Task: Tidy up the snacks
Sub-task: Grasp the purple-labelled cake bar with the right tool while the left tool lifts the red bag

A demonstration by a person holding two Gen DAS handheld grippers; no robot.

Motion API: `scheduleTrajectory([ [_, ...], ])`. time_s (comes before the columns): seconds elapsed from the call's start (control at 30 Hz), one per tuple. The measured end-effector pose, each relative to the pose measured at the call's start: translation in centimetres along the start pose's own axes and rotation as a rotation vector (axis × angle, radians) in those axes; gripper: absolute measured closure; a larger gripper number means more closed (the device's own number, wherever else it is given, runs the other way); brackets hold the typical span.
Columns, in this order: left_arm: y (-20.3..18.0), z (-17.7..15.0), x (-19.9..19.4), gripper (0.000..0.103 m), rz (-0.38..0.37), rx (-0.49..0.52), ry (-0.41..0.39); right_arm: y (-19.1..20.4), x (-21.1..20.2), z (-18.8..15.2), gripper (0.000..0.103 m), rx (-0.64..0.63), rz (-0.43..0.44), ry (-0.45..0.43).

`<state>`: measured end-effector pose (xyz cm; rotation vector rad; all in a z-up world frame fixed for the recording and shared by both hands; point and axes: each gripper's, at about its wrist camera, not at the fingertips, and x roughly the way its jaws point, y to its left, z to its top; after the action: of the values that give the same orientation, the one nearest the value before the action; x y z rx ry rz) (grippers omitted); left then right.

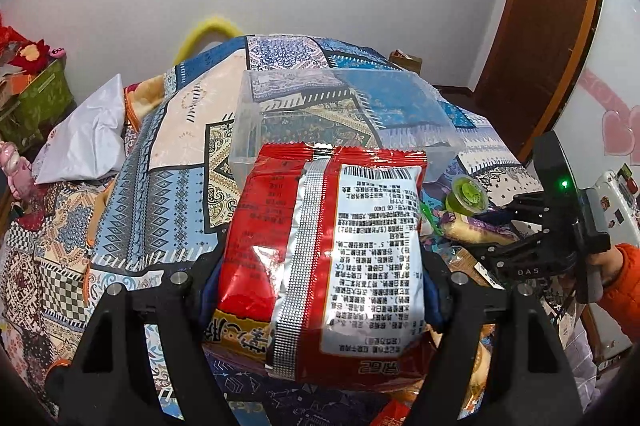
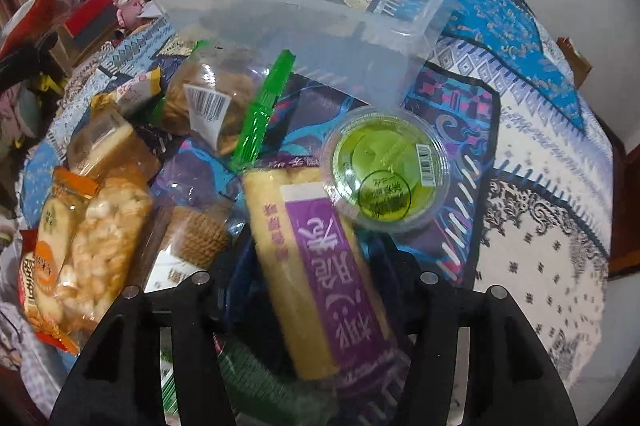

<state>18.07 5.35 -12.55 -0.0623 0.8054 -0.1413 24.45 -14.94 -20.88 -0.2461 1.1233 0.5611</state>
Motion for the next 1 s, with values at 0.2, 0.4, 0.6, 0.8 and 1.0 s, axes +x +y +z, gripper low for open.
scheduleTrajectory([
  [0.2,0.1,-0.1,0.1,0.028,0.002,-0.011,0.001,0.1,-1.3,-1.1,0.060,0.041,0.021,-0.059],
  [0.4,0.1,0.1,-0.5,0.028,0.008,-0.020,-0.018,1.2,-3.7,-1.5,0.064,0.029,0.017,-0.115],
  [0.6,0.1,0.8,-1.5,0.028,0.003,-0.040,-0.051,2.1,-6.7,-0.9,0.064,0.021,0.010,-0.192],
  [0.8,-0.2,2.7,-1.9,0.028,0.014,-0.039,-0.093,2.7,-10.1,1.6,0.064,0.022,-0.044,-0.316],
  [1.0,-0.5,5.4,-0.7,0.027,0.036,-0.034,-0.121,1.9,-11.5,5.0,0.064,0.056,-0.065,-0.407],
])
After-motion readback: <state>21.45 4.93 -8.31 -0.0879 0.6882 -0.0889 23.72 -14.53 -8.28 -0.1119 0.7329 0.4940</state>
